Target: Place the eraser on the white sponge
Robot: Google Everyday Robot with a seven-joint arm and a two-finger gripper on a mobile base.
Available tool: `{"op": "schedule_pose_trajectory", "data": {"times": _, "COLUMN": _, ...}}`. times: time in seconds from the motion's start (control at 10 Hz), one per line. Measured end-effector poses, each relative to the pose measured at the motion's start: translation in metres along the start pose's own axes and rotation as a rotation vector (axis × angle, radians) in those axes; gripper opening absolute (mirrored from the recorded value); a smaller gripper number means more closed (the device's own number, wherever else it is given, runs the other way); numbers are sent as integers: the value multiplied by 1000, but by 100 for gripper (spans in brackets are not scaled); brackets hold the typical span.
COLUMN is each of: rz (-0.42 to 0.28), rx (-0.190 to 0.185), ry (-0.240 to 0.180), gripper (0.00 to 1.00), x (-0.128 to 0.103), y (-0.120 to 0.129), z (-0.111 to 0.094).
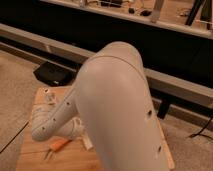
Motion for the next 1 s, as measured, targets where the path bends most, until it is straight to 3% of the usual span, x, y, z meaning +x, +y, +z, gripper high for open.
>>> {"op": "schedule_pose_trajectory", "data": {"times": 0.1, "rz": -1, "rx": 39, "ry": -7, "gripper": 0, "x": -9, "y": -6, "z": -1}}
{"op": "schedule_pose_trajectory", "data": {"times": 0.2, "rz": -8, "rx": 55, "ry": -15, "gripper": 0, "x": -14, "y": -4, "z": -5}}
{"op": "schedule_pose_trajectory", "data": {"times": 0.5, "rz": -48, "rx": 40, "ry": -24, "gripper": 0, "x": -10, "y": 21, "z": -20}}
{"op": "schedule_pose_trajectory", "data": {"times": 0.8, "rz": -89, "rx": 20, "ry": 19, "gripper": 0, "x": 17, "y": 38, "z": -22}}
{"op": "schedule_pose_trajectory", "data": {"times": 1.0, "rz": -119, "rx": 36, "ry": 50, "gripper": 0, "x": 32, "y": 39, "z": -17}}
